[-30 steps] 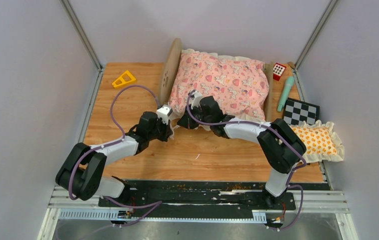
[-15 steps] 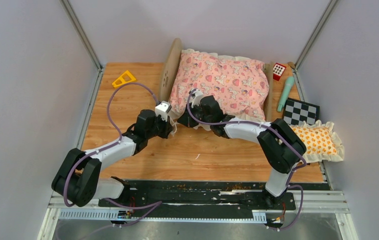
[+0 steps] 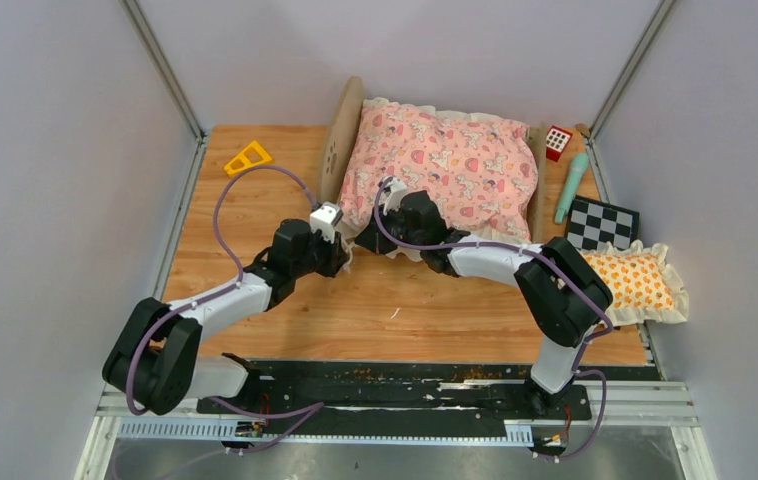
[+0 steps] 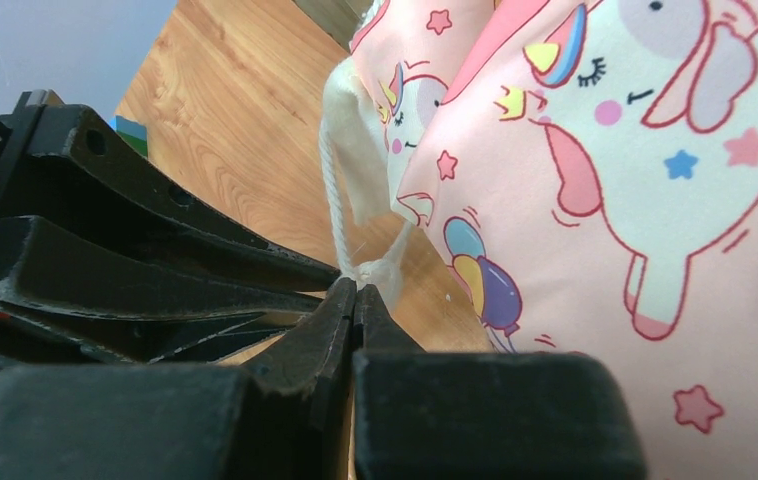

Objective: Set up the pet bed
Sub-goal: Tie the ropes to the bed frame.

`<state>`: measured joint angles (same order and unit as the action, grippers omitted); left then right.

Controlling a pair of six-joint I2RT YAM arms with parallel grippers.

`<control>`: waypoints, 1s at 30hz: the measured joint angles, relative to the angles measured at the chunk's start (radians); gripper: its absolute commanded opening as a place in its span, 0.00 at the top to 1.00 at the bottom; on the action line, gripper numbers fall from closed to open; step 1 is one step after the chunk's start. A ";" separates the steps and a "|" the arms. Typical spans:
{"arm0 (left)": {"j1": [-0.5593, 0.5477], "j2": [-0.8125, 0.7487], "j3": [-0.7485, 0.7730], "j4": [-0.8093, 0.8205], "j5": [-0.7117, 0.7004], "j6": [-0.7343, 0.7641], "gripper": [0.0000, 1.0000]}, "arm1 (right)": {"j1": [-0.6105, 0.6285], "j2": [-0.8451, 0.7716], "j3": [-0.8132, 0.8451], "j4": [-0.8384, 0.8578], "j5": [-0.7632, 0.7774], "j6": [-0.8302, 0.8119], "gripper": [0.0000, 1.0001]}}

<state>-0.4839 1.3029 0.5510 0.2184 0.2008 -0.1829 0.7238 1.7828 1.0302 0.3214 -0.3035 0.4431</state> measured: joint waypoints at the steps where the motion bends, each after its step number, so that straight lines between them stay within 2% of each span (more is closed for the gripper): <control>1: 0.000 -0.005 0.000 -0.002 0.000 -0.001 0.74 | 0.000 0.000 0.000 0.000 0.000 0.000 1.00; 21: 0.000 -0.103 0.017 -0.071 -0.064 -0.064 0.71 | 0.000 0.001 0.013 -0.002 0.006 0.000 1.00; 30: -0.002 -0.103 -0.058 -0.023 -0.046 -0.244 0.63 | 0.000 0.036 0.043 -0.002 0.006 0.000 1.00</control>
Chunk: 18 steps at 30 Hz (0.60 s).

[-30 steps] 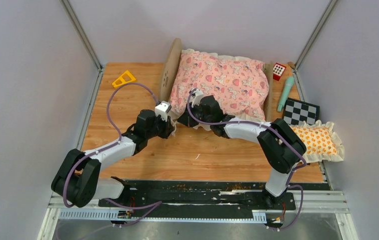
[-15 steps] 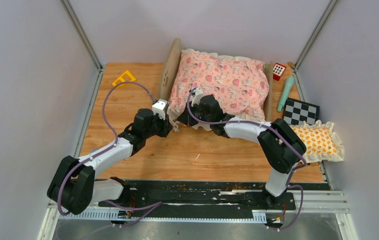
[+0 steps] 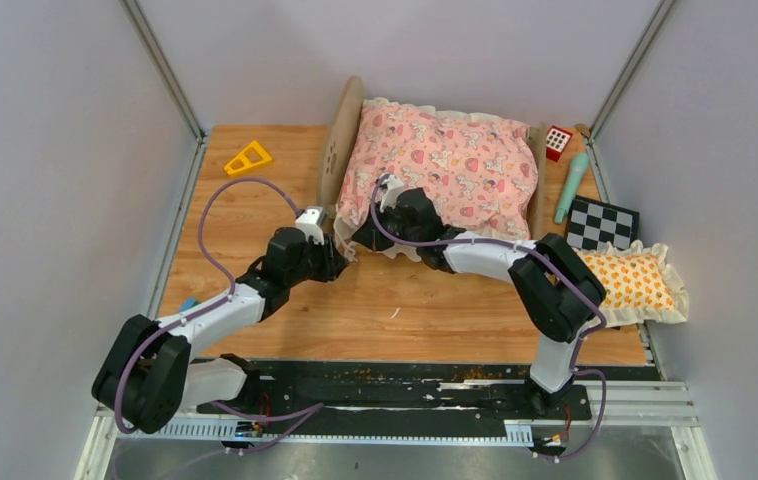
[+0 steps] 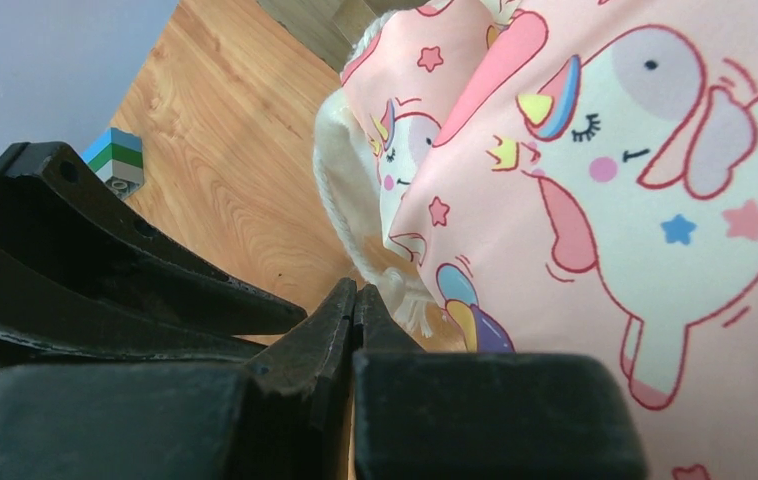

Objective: Set up the pet bed
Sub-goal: Tie the ropes to the bed frame.

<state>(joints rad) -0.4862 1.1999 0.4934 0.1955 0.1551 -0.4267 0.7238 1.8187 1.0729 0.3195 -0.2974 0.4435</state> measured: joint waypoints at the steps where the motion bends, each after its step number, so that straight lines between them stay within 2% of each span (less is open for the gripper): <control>1: -0.004 0.000 -0.006 0.005 -0.002 -0.022 0.60 | 0.000 0.002 0.000 0.000 0.000 0.000 1.00; 7: -0.048 0.006 -0.053 0.077 -0.028 -0.129 0.59 | -0.001 0.015 0.008 0.000 0.000 0.000 1.00; 18: -0.056 0.153 -0.051 0.200 -0.164 -0.238 0.58 | -0.007 0.027 0.019 0.000 -0.003 0.000 1.00</control>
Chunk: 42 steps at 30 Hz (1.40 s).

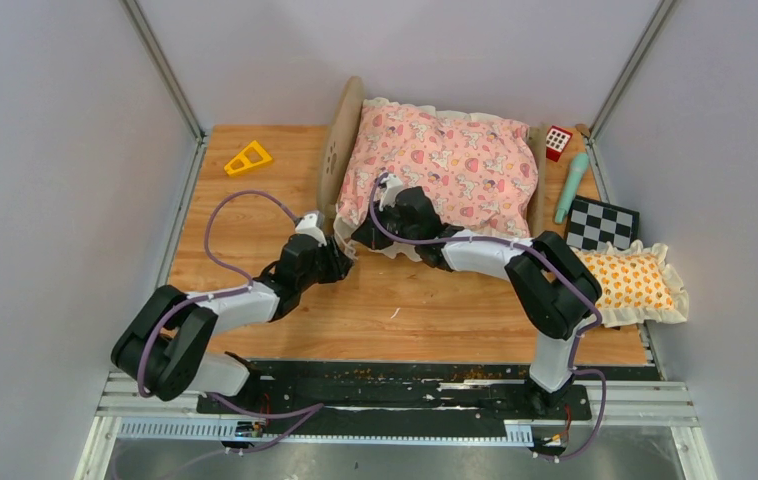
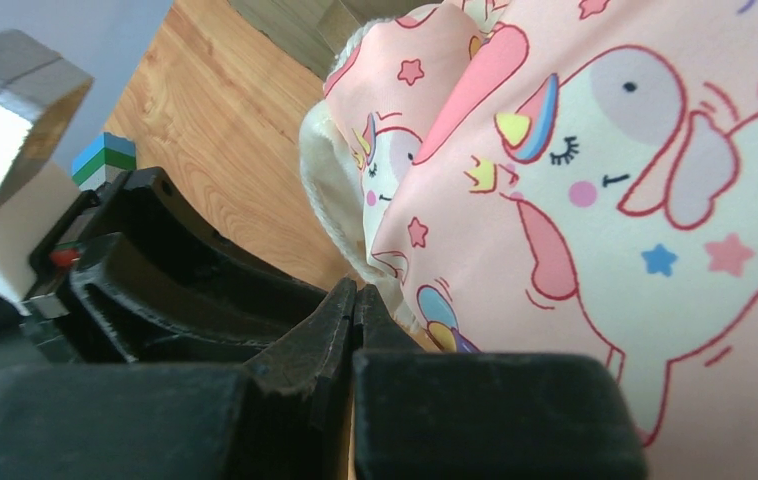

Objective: Set up the pet bed
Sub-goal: Tie the ropes to the bed frame.

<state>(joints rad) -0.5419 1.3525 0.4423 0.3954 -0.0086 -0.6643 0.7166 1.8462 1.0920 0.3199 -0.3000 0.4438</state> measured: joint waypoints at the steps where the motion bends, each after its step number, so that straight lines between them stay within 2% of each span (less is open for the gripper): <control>1: 0.000 0.014 0.001 0.005 -0.008 -0.006 0.58 | 0.000 0.000 0.001 0.000 0.000 0.000 1.00; 17: 0.000 0.169 0.018 0.172 -0.028 -0.108 0.57 | -0.007 0.000 0.002 0.000 -0.007 0.000 1.00; 31: 0.000 0.261 0.060 0.226 -0.053 -0.161 0.57 | -0.011 0.000 0.002 0.000 -0.016 0.000 1.00; 35: 0.000 0.274 0.068 0.231 -0.055 -0.167 0.62 | -0.011 0.000 0.002 0.000 -0.017 0.000 1.00; 42: 0.000 0.292 0.077 0.252 -0.061 -0.175 0.83 | -0.011 0.000 0.002 0.000 -0.017 0.000 1.00</control>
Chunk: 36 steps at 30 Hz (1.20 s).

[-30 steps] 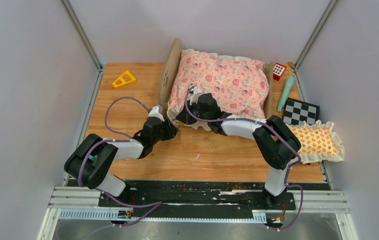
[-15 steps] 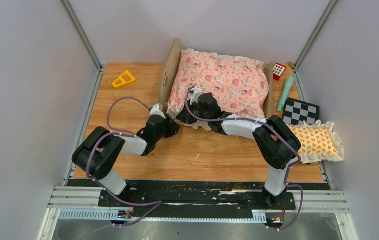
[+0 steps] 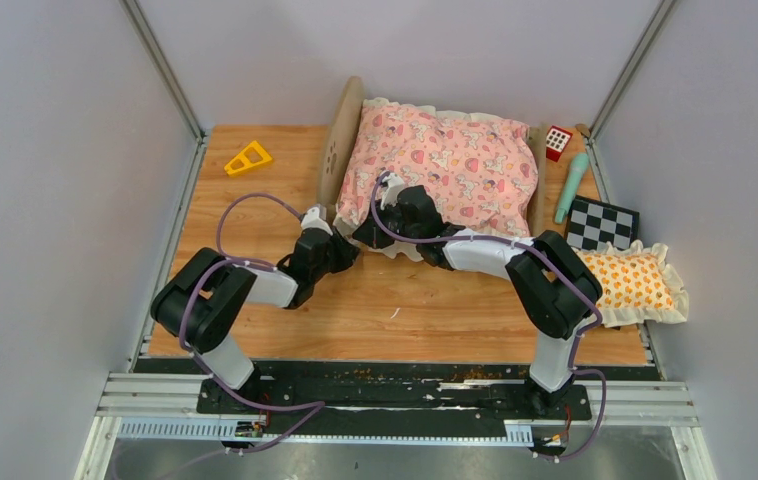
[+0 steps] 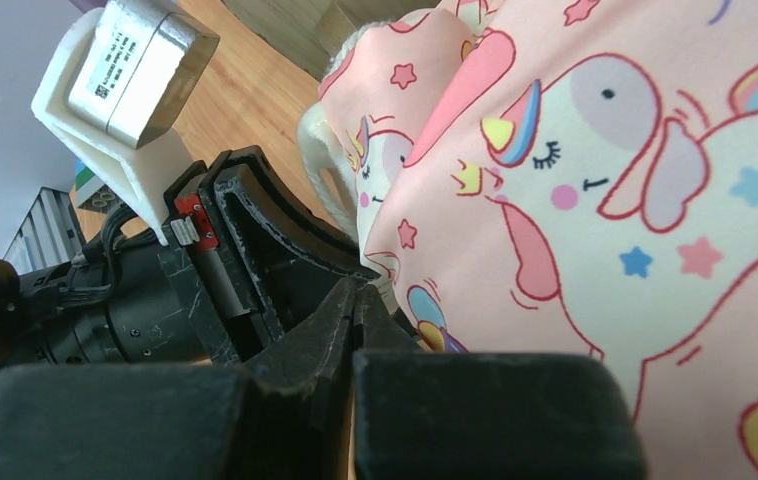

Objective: Set up the pet bed
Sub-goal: Tie the ropes to the bed frame.

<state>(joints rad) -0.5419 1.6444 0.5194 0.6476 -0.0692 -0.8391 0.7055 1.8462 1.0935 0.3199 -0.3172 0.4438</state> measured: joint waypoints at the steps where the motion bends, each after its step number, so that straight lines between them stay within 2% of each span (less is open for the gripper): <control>1: 0.000 0.002 0.000 0.007 0.000 -0.001 0.86 | 0.000 0.000 0.000 0.000 0.000 0.000 1.00; 7: 0.000 0.005 -0.001 0.038 0.000 0.000 0.98 | 0.000 0.000 0.000 0.000 0.000 0.000 1.00; 14: 0.000 -0.044 -0.062 0.027 -0.001 0.013 1.00 | 0.000 0.000 0.000 0.000 0.001 0.000 1.00; 22: 0.000 -0.224 -0.106 -0.063 0.005 0.046 1.00 | -0.002 0.000 0.000 0.000 0.006 -0.002 1.00; 31: 0.000 -0.519 -0.160 -0.244 -0.006 0.090 1.00 | -0.002 0.000 0.001 -0.001 0.024 -0.006 1.00; 36: 0.000 -0.617 -0.193 -0.327 -0.018 0.098 1.00 | -0.002 0.000 0.002 -0.002 0.029 -0.008 1.00</control>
<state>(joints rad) -0.5419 1.0275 0.3260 0.3202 -0.0875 -0.7410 0.7033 1.8462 1.0950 0.3183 -0.2882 0.4355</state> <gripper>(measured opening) 0.006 0.009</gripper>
